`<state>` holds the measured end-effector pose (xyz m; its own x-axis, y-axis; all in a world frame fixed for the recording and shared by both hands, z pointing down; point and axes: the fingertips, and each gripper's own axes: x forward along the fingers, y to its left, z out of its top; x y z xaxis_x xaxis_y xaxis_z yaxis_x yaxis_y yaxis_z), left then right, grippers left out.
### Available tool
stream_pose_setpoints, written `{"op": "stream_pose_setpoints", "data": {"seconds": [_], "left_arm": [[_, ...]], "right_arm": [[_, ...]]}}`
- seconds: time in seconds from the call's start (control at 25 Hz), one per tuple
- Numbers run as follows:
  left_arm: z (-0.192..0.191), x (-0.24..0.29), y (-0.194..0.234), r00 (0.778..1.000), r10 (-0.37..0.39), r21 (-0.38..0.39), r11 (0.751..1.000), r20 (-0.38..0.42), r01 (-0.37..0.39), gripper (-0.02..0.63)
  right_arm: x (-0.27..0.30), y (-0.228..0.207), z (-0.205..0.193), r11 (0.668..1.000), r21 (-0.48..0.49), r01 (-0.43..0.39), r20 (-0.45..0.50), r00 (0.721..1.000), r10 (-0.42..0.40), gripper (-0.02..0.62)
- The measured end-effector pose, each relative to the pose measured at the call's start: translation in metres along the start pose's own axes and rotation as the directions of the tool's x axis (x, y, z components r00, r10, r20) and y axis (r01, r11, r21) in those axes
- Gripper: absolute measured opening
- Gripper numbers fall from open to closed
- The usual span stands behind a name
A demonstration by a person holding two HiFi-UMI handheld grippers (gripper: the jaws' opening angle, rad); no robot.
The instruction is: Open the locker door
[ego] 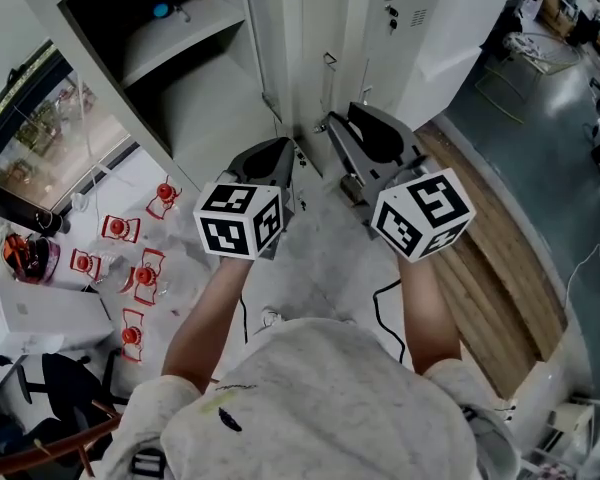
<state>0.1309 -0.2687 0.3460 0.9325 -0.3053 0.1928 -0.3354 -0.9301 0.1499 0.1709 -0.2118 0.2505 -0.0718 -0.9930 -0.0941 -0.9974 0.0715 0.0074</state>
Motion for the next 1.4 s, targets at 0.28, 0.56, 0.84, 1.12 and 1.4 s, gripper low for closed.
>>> {"op": "stream_pose_setpoints", "data": {"seconds": [0.28,0.56,0.84,1.12,1.4], "left_arm": [[-0.001,0.009,0.001,1.000,-0.009,-0.003,1.000,-0.006,0.009,0.006],[0.000,0.017,0.000,1.000,-0.015,-0.003,1.000,-0.008,0.015,0.006],[0.001,0.024,-0.002,1.000,-0.023,0.001,1.000,-0.011,0.023,0.006],[0.001,0.028,-0.004,1.000,-0.020,0.007,1.000,-0.015,0.020,0.006],[0.004,0.026,-0.003,1.000,-0.005,0.009,1.000,-0.011,0.005,0.006]], "right_arm": [[-0.003,-0.032,-0.001,0.997,0.016,0.070,0.005,0.998,-0.070,0.080],[-0.005,-0.058,-0.001,0.993,0.022,0.113,0.011,0.994,-0.113,0.078],[-0.005,-0.078,-0.001,0.989,0.033,0.144,0.009,0.990,-0.144,0.083],[-0.006,-0.095,-0.002,0.981,0.049,0.190,0.017,0.981,-0.191,0.087],[-0.008,-0.112,-0.002,0.968,0.067,0.244,0.021,0.969,-0.246,0.089]]}}
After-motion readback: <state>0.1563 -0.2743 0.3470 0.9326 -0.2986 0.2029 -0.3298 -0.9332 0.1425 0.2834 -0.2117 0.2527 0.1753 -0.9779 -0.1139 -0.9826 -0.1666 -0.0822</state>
